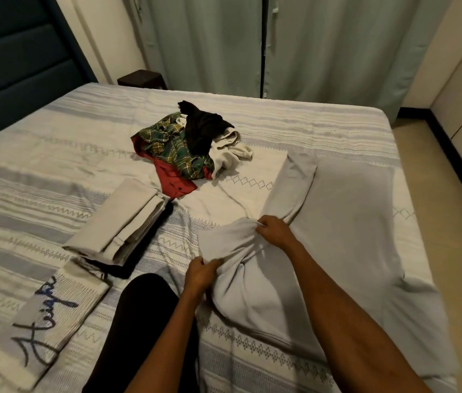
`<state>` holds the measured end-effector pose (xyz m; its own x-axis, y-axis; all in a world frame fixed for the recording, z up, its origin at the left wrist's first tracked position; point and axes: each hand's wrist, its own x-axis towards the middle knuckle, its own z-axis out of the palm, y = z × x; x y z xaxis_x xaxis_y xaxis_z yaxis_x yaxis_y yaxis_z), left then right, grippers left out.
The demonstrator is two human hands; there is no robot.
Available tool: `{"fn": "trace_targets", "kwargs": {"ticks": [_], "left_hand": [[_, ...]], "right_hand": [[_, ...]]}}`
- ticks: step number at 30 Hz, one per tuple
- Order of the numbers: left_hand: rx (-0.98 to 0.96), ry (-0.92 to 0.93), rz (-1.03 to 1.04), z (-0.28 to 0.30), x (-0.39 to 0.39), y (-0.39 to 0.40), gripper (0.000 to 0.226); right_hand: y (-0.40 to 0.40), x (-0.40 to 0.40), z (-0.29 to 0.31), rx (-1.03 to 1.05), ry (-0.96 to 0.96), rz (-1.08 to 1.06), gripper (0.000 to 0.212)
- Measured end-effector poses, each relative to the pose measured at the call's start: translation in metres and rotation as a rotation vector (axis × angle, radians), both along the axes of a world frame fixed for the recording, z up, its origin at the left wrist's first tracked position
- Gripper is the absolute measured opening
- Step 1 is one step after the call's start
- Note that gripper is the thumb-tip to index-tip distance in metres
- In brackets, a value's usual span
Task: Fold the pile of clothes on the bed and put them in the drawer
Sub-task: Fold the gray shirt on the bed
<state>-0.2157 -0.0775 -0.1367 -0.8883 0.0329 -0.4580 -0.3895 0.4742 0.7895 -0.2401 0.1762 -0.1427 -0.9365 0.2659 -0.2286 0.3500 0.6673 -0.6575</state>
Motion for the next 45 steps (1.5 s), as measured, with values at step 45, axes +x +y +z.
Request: {"fn": "trace_targets", "kwargs": {"ticks": [45], "left_hand": [[-0.784,0.090,-0.777,0.011,0.069,0.010,0.043]], "right_hand": [[-0.035,0.191,0.009,-0.342,-0.598,-0.146,0.040]]}}
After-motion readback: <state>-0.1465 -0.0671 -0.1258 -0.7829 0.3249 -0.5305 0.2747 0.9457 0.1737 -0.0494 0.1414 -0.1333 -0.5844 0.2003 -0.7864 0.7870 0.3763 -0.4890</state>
